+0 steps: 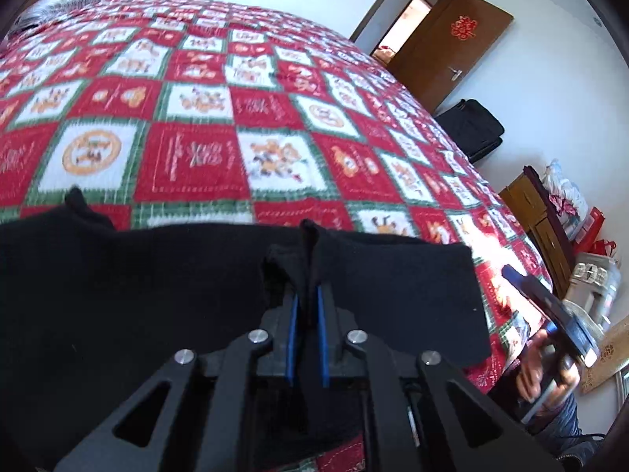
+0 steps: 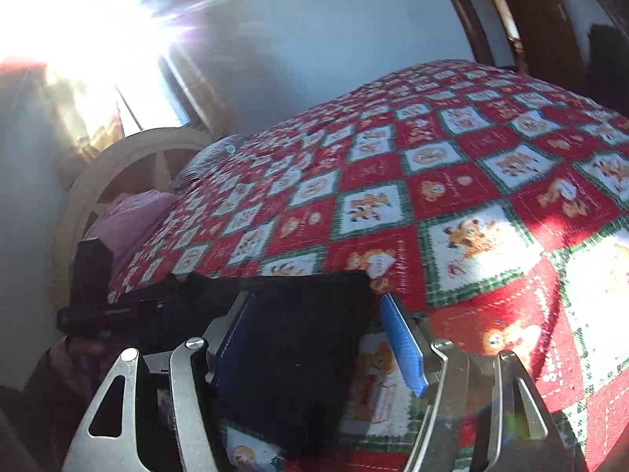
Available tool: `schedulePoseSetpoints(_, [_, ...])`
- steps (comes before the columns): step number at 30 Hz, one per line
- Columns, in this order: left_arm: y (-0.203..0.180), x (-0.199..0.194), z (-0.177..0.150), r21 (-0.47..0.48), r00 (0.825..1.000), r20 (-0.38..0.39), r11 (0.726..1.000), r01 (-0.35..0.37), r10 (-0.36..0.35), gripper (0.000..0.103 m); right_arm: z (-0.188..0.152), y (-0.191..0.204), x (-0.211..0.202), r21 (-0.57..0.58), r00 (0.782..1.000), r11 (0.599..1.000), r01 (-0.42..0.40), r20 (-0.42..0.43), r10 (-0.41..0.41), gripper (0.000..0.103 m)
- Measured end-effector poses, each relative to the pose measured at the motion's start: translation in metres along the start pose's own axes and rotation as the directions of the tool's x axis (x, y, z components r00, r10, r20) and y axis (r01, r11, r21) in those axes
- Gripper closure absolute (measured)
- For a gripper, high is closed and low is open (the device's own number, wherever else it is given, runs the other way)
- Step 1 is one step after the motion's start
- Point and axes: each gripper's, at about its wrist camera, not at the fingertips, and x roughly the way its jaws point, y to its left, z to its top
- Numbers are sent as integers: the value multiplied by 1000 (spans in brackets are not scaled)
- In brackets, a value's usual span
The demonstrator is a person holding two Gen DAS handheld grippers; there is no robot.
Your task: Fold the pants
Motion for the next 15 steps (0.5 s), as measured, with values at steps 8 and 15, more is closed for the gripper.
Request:
schedulePoseSetpoints(8, [2, 1, -11, 27, 1000, 19, 999, -25, 24, 86, -32, 23, 50, -92, 960, 994, -64, -276, 36, 36])
schedulePoseSetpoints(15, [4, -15, -11, 38, 997, 73, 999, -36, 33, 35, 6, 17, 40, -49, 989, 999, -7, -147, 0, 34])
